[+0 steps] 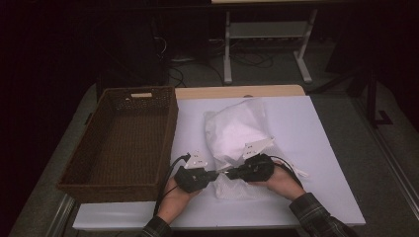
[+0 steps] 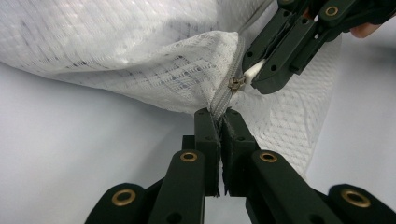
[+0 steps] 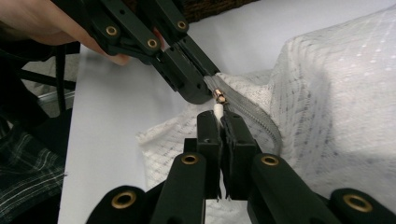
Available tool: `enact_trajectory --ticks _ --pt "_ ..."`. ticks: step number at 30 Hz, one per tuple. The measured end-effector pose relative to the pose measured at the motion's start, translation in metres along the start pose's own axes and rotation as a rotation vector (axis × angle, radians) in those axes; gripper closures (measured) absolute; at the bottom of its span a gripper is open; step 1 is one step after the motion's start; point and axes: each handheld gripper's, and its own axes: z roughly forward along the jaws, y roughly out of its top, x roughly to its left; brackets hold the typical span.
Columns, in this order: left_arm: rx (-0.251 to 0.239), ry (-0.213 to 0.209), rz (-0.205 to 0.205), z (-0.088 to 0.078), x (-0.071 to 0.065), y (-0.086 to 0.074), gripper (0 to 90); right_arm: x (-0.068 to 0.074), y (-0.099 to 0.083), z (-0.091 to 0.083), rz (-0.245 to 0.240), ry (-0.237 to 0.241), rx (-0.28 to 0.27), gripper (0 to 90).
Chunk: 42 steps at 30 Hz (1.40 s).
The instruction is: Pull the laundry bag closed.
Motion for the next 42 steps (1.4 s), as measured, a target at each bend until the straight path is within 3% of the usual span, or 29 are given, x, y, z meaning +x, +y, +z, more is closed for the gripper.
enact_trajectory --ticks 13,42 --pt "0.003 0.033 -0.009 -0.004 0.001 0.000 86.4 -0.004 -0.008 -0.016 0.010 -0.045 -0.005 86.6" --pt "0.020 0.051 -0.036 -0.005 0.000 -0.001 86.5 -0.007 -0.027 -0.046 0.040 -0.105 -0.025 86.6"
